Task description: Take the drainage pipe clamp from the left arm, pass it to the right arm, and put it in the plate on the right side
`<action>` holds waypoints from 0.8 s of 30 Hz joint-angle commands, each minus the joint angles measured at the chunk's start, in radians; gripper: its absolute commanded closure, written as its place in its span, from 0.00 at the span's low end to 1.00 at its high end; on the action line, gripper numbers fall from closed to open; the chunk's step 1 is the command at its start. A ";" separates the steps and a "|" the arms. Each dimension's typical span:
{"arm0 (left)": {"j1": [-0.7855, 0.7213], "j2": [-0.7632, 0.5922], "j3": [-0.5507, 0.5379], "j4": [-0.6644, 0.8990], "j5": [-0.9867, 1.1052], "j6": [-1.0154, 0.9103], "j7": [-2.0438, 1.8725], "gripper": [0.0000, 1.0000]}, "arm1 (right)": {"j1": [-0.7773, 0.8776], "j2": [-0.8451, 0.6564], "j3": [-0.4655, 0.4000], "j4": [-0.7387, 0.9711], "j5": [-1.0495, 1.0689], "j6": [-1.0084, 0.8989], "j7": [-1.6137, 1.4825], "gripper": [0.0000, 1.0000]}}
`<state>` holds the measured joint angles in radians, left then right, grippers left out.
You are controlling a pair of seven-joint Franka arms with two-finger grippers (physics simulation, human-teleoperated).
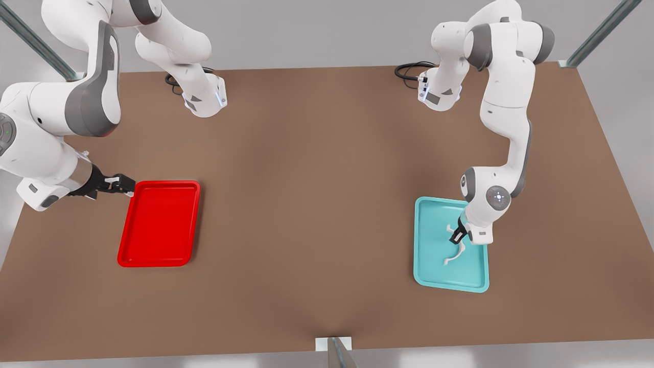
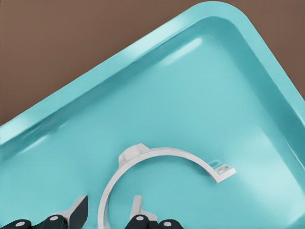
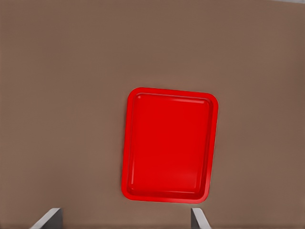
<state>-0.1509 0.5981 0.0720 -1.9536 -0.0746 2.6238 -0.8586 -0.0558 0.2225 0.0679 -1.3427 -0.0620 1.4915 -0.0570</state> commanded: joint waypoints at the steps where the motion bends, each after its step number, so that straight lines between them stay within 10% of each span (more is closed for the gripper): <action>1: -0.006 -0.003 0.000 -0.007 0.001 -0.008 -0.138 0.41 | 0.001 -0.002 0.001 0.000 0.001 0.000 -0.014 0.00; 17: -0.007 -0.003 0.000 -0.016 -0.002 -0.031 -0.142 0.79 | 0.001 0.000 0.000 0.000 0.001 0.000 -0.015 0.00; 24: -0.006 -0.004 0.002 -0.014 -0.002 -0.031 -0.138 0.79 | 0.001 0.000 0.000 0.000 0.001 0.000 -0.014 0.00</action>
<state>-0.1569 0.5946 0.0731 -1.9685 -0.0746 2.5922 -0.9645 -0.0552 0.2235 0.0674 -1.3427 -0.0619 1.4915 -0.0674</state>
